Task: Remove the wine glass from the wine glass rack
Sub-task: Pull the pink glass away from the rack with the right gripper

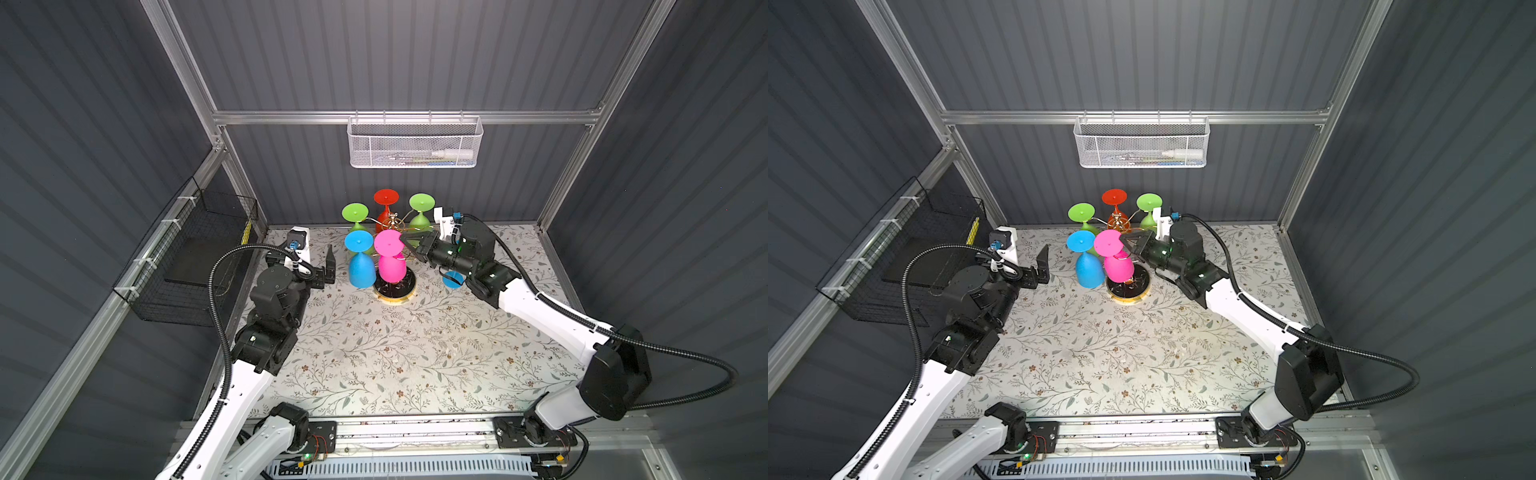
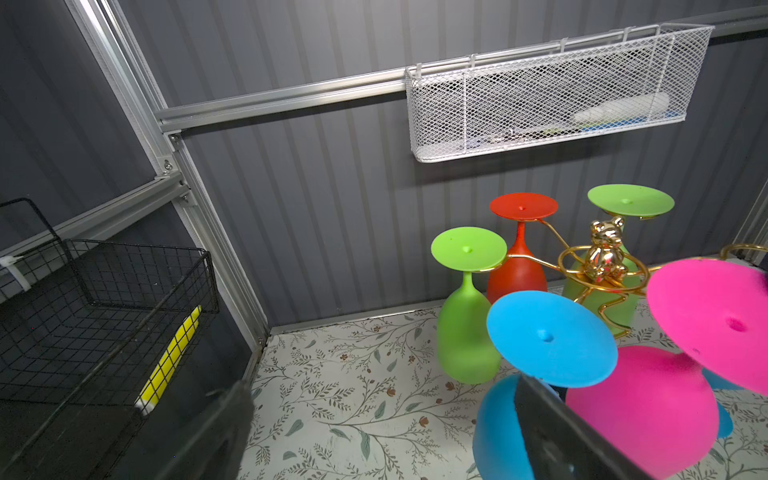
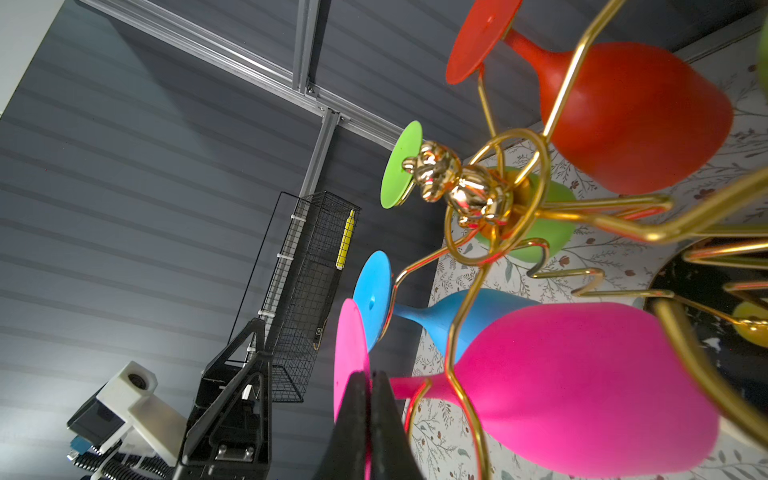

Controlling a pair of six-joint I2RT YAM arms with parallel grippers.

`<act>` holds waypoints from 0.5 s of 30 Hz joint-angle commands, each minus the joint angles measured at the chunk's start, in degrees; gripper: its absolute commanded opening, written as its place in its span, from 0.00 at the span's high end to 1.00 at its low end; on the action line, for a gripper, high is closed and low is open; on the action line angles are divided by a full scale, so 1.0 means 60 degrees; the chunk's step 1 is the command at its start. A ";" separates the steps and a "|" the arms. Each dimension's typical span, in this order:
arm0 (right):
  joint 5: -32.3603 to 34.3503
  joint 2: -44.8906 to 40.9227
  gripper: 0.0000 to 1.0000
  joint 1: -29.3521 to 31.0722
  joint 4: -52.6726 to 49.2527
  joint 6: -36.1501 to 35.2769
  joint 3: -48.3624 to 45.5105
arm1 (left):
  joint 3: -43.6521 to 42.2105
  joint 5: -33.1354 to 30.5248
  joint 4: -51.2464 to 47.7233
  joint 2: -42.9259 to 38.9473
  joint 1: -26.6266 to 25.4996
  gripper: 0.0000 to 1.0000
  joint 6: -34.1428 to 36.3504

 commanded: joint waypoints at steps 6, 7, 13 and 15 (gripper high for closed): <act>-0.0224 -0.0561 1.00 0.0084 -0.0081 -0.0290 -0.0324 | -0.0078 -0.0017 0.0127 -0.0023 0.0070 0.00 -0.0068; -0.0253 -0.0593 1.00 0.0096 -0.0104 -0.0318 -0.0337 | -0.0072 -0.0018 0.0132 -0.0024 0.0070 0.00 -0.0068; -0.0328 -0.0792 1.00 0.0137 -0.0316 -0.0461 -0.0458 | -0.0073 -0.0031 0.0127 0.0006 0.0070 0.00 -0.0085; -0.0385 -0.0866 1.00 0.0131 -0.0358 -0.0467 -0.0541 | -0.0071 -0.0031 0.0130 0.0018 0.0070 0.00 -0.0096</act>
